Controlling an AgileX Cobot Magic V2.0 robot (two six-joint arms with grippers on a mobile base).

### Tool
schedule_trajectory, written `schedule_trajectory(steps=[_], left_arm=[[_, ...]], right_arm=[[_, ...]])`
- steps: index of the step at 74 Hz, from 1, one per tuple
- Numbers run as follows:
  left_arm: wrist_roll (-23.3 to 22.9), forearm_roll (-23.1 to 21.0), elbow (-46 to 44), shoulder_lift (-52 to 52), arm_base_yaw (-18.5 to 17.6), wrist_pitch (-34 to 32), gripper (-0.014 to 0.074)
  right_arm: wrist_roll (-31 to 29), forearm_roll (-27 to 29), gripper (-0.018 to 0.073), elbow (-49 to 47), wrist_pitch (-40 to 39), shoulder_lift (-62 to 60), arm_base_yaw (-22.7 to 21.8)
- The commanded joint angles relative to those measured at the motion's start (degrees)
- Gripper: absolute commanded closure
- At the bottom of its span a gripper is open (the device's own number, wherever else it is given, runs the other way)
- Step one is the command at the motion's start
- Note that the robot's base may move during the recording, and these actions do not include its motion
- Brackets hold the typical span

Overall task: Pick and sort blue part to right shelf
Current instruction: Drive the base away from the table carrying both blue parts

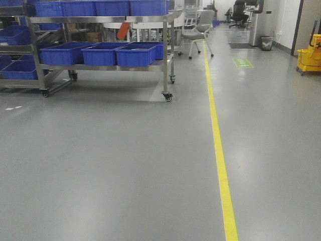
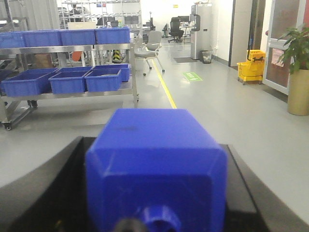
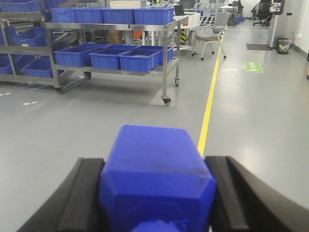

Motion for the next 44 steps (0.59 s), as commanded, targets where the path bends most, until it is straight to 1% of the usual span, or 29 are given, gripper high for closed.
schedule_trajectory(steps=[1,44], left_arm=[[0.0,-0.14,-1.67,-0.97,-0.14,-5.02,0.0284],[0.0,-0.14,-1.67,-0.97,-0.14,-5.02,0.0284]], right_arm=[[-0.33,-1.11,0.0282,-1.5,-5.61,-0.49,-0.08],[-0.33,-1.11,0.0282,-1.5,-5.61,-0.49,-0.08]])
